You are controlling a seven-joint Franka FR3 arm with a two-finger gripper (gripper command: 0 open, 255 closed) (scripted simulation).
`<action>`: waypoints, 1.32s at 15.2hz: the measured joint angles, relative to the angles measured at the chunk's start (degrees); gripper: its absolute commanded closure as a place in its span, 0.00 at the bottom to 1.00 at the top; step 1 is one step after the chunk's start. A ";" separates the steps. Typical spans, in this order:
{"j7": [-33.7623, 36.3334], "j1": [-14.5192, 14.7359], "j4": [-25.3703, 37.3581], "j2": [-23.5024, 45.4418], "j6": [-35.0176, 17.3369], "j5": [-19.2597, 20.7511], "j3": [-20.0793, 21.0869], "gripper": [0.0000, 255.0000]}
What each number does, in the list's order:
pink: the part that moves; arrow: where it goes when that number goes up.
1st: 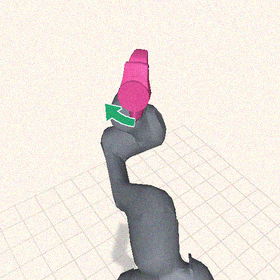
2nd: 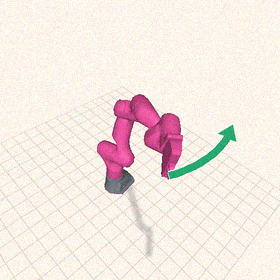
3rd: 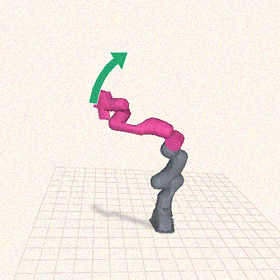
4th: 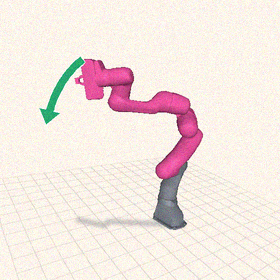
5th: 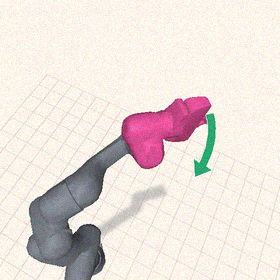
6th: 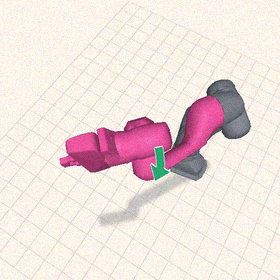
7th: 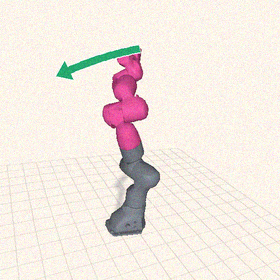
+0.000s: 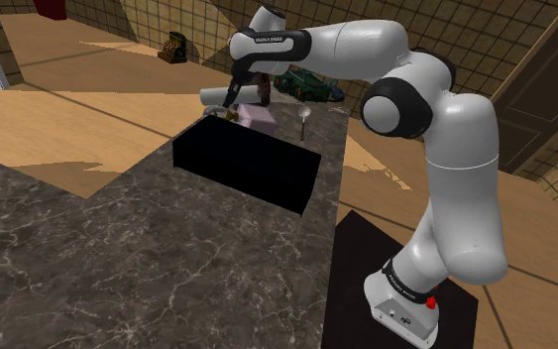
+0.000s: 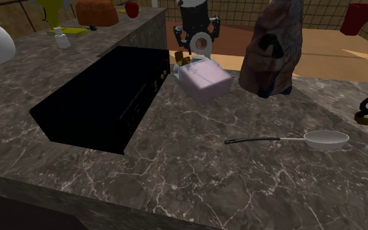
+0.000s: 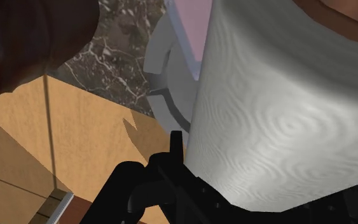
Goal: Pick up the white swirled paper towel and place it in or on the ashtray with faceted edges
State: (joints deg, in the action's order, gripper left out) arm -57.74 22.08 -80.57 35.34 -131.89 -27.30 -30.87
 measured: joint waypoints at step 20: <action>0.42 1.26 -3.75 -3.20 0.58 1.55 -0.80 0.00</action>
